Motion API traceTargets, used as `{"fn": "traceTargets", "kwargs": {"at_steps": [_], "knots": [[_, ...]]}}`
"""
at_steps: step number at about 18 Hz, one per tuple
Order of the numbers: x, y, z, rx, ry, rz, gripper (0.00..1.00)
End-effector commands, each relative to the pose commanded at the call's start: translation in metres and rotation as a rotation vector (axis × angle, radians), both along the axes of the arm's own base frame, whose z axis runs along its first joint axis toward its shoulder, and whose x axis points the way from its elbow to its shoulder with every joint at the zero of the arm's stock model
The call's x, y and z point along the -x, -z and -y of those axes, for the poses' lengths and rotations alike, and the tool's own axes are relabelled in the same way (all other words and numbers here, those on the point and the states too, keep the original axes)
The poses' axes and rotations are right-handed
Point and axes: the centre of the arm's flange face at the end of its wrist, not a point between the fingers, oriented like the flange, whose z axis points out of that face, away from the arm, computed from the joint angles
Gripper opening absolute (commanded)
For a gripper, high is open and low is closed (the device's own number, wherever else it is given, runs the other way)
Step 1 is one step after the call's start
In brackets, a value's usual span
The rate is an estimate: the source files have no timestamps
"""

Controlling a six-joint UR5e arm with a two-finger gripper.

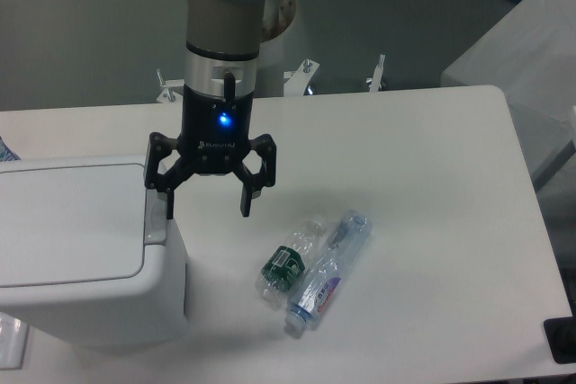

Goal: Open the trash can

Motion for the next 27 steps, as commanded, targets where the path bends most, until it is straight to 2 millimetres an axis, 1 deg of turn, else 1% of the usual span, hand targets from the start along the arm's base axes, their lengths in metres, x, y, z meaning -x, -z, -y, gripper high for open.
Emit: {"fn": "traceTargets", "kwargs": {"at_steps": [8,11,17,21,27], "knots": [[-0.002,0.007,-0.005,0.008,0.006,0.008,1.0],[-0.001,0.013,-0.008,0.016,0.009,0.014,1.0],[-0.001,0.018,-0.008,0.022,0.011,0.019,1.0],[-0.001,0.019,-0.009,0.023,0.012,0.02,1.0],[-0.001,0.016,-0.01,0.02,0.012,0.017,1.0]]}}
